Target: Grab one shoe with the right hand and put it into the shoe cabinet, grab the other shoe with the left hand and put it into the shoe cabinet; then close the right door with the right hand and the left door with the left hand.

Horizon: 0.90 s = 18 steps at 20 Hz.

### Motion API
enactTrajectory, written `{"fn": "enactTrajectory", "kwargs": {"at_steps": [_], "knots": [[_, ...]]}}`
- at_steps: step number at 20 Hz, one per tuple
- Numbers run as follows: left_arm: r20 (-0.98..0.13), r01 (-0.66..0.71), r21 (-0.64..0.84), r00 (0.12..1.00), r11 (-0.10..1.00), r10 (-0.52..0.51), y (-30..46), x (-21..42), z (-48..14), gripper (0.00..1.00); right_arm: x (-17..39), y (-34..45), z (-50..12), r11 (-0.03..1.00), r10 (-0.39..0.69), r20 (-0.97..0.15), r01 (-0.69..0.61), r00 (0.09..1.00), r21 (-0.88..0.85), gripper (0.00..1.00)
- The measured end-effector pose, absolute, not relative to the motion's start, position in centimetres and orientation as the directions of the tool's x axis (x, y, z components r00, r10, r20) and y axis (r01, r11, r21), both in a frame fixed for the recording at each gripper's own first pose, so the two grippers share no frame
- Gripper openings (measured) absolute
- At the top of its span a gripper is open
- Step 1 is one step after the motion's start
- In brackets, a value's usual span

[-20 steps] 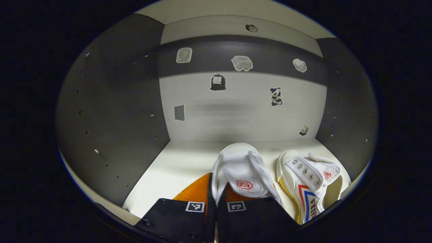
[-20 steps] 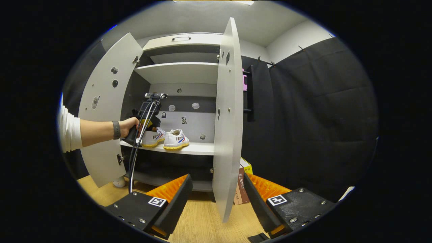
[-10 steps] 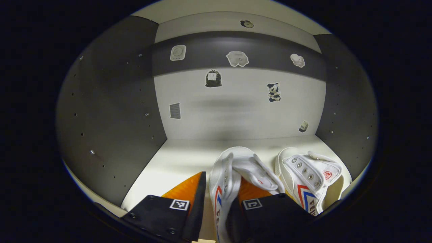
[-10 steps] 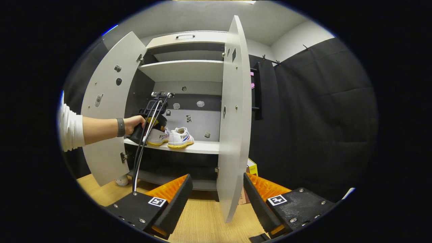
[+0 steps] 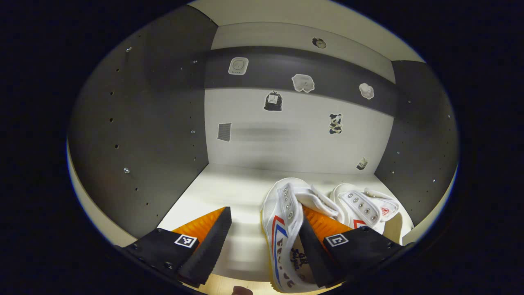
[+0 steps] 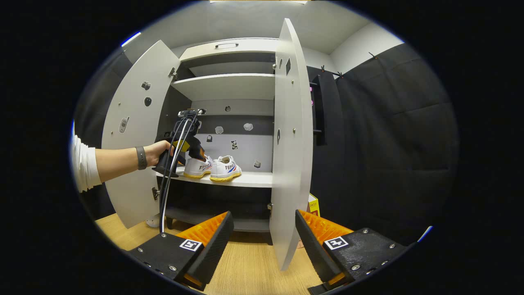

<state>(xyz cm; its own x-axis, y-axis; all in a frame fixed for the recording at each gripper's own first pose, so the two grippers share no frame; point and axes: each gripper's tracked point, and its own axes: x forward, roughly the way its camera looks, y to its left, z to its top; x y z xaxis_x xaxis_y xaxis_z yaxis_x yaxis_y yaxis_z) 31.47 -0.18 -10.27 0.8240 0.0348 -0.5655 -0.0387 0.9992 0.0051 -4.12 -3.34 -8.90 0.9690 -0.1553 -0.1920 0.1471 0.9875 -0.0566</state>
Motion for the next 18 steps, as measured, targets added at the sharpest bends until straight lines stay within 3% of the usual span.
{"fn": "enactTrajectory", "kwargs": {"at_steps": [10,14,18], "knots": [[-0.264,0.1,-0.037,0.959,0.994,-0.106,-3.6,23.2,2.7,0.97,-4.1,-1.6,-8.2,0.994,-0.103,-0.178,0.098,0.979,-0.041,0.93],[-0.219,0.116,-0.065,0.967,0.991,-0.128,-3.5,17.8,4.0,0.97,-4.5,-0.9,-7.5,0.997,-0.075,-0.165,0.07,0.983,-0.04,0.93],[-0.166,0.079,-0.033,0.983,0.996,-0.084,-2.5,12.2,4.4,0.97,-5.3,-0.5,-7.0,0.998,-0.057,-0.146,0.052,0.988,-0.042,0.93]]}}
